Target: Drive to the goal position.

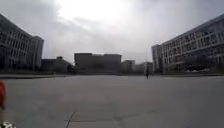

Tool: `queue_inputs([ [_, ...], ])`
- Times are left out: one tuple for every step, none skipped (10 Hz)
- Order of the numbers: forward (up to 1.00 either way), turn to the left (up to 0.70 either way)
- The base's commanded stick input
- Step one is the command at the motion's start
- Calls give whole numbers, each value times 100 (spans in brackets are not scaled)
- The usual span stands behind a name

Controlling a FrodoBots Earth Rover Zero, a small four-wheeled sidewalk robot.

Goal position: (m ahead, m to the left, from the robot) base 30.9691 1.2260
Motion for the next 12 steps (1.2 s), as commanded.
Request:
queue_inputs([
  [100, 6],
  [100, 0],
  [100, 0],
  [100, 0],
  [100, 0],
  [100, 0],
  [100, 0],
  [100, 0],
  [100, 0],
  [100, 0],
  [100, 0],
  [100, 0],
])
